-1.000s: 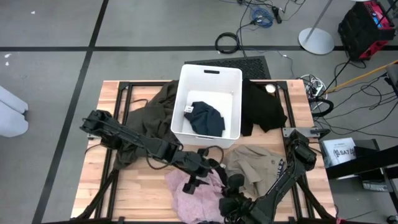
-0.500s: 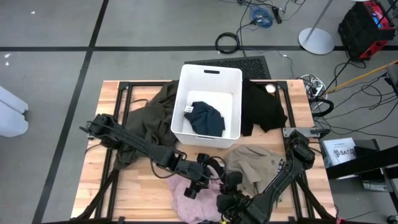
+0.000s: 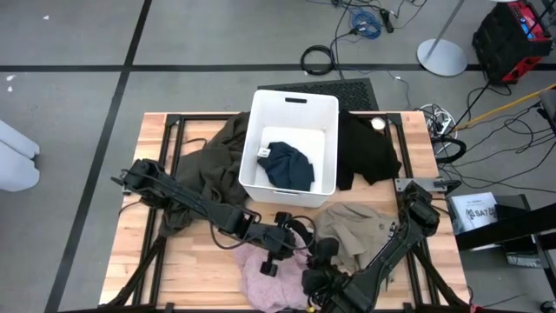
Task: Sort clothes
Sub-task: Put the pink shirt into the white laundry bin
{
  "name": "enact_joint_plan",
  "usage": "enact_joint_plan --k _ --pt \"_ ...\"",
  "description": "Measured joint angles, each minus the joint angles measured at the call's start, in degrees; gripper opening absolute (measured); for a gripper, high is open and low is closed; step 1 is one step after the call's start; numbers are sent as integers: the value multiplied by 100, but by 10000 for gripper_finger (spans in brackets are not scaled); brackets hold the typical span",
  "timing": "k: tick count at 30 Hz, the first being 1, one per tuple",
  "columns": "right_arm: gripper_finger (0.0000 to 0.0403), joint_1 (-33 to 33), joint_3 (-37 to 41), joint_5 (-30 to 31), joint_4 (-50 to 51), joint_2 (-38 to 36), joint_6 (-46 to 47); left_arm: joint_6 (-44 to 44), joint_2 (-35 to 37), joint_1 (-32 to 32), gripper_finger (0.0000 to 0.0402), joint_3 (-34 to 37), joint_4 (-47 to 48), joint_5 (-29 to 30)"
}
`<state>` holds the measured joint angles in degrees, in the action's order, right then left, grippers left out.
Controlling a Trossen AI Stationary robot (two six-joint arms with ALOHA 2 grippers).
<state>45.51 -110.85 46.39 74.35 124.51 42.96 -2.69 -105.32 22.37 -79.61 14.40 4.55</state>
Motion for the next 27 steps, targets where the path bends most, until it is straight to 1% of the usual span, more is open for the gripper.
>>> enact_joint_plan --k 2,3,7,10,14,20,23,25,27 --pt "10 -27 0 -1 4 0 3 -2 0 0 31 0 7 -43" --pt "10 -49 0 -5 -1 0 0 -5 0 0 18 0 20 -83" --pt "14 -133 0 -15 4 0 -4 -3 0 0 13 0 49 -96" --pt "35 -187 0 38 22 -11 -102 -3 120 2 6 0 195 -88" --pt "88 -287 -209 278 271 -45 -197 -2 391 18 5 0 460 144" --pt "194 -434 -1026 309 553 -64 -277 2 854 104 3 0 876 538" --pt "246 -436 -1465 249 1069 -64 -467 4 1152 184 3 0 1142 811" --pt "274 -410 -1729 269 1569 -68 -343 -1 1394 280 2 0 1372 1039" --pt "293 -374 -1798 338 1542 -159 -344 0 1644 410 2 0 1526 1261"
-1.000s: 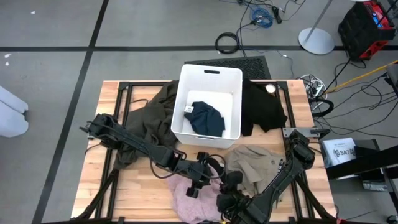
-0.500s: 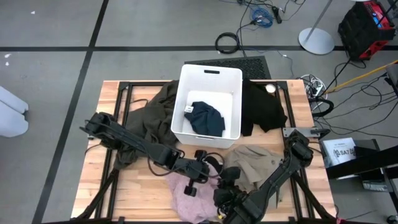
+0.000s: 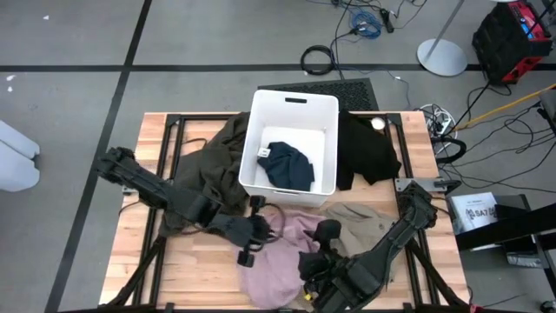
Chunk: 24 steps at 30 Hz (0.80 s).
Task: Sort clothes
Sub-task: Put the pink shirt into the white laundry bin
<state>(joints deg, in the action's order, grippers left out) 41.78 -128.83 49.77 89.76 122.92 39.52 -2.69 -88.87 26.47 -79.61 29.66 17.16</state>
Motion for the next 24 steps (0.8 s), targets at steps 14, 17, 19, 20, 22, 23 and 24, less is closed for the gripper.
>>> enact_joint_plan --k 14,17,19,20,22,23,24 --pt "310 147 118 -80 28 -383 698 -601 2021 1476 2 0 971 1614" --pt "310 154 131 -184 19 -361 793 -595 2367 1857 2 0 855 2318" --pt "310 151 191 -201 35 -374 850 -595 2507 2013 2 -2 795 2690" --pt "310 151 251 -254 14 -374 876 -595 2544 2056 2 0 803 2908" --pt "310 127 474 -638 5 -374 936 -600 2561 2096 2 -2 803 3331" --pt "310 103 655 -863 -58 -374 966 -601 2559 2097 2 -1 807 3491" --pt "310 93 864 -1073 -157 -374 997 -603 2556 2097 2 -1 807 3633"
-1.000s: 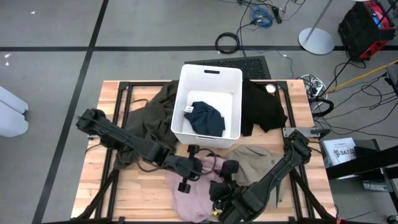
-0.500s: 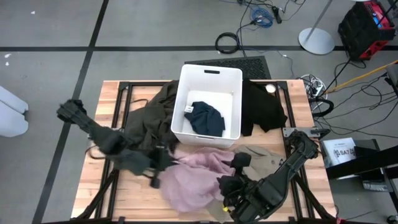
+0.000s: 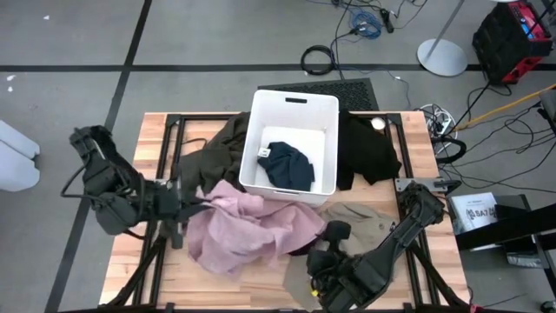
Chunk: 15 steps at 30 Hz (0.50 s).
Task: Sort clothes
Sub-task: Put the pink shirt into the white laundry bin
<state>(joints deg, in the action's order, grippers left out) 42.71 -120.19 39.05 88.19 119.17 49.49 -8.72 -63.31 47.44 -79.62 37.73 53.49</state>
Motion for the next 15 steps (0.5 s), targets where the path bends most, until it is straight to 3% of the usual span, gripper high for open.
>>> enact_joint_plan --k 4,11,15 --pt "310 -43 910 -582 -723 9 92 0 -15 -16 2 1 6 439" --pt "310 -91 2297 907 -2825 11 -353 -3 -46 -22 2 1 5 455" --pt "310 -293 2830 1161 -4014 11 -911 -3 -42 -20 2 1 1 455"
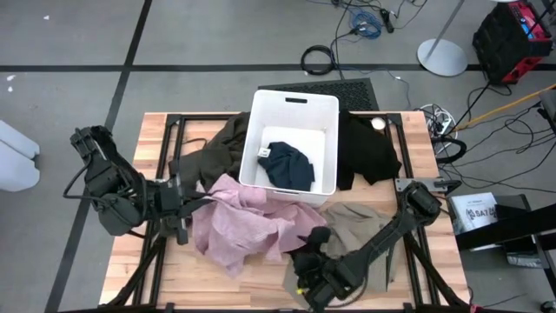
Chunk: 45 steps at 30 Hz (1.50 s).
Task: Sort clothes
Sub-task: Put the pink shirt into the white laundry bin
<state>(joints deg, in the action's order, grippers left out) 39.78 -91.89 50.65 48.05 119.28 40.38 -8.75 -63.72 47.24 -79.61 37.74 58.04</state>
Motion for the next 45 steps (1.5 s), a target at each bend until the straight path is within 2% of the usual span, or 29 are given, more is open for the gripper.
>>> enact_joint_plan --k 4,7,10,13,14,15,18,22,26,31,36,39,42,45 --pt "307 -182 265 291 -650 2 -348 0 -2 -2 2 0 8 -11" --pt "278 -304 271 621 -632 2 -278 -2 -2 -2 2 0 6 -17" --pt "196 -437 218 433 -602 2 -250 -2 -2 -2 2 0 9 -38" --pt "58 -538 151 45 -590 0 -423 -2 -2 -2 2 0 29 -39" --pt "30 -551 141 12 -585 0 -544 -2 -2 -2 2 0 32 -50" --pt "20 -564 123 30 -564 0 -587 -2 -2 -2 2 0 32 -65" --pt "5 -561 -121 44 -263 0 -583 -4 -2 -2 2 0 45 -76" --pt "1 -403 -905 370 277 0 -905 -8 -2 -2 2 17 41 -76" --pt "1 -112 -1891 996 615 0 -1593 -146 -5 -2 2 55 115 -79" --pt "0 73 -2834 1704 405 -4 -2770 -308 -208 -107 2 55 75 -75" --pt "0 -3 -3138 1573 -924 -7 -4387 -446 -675 -340 2 55 -111 -74" --pt "0 -148 -3137 1044 -1578 -7 -5012 -446 -1018 -448 2 55 -343 -116" --pt "0 -330 -3137 574 -1670 -7 -5105 -450 -1384 -561 2 55 -629 -603" --pt "0 -500 -3137 154 -1269 -4 -4570 -514 -1778 -574 2 55 -783 -963"
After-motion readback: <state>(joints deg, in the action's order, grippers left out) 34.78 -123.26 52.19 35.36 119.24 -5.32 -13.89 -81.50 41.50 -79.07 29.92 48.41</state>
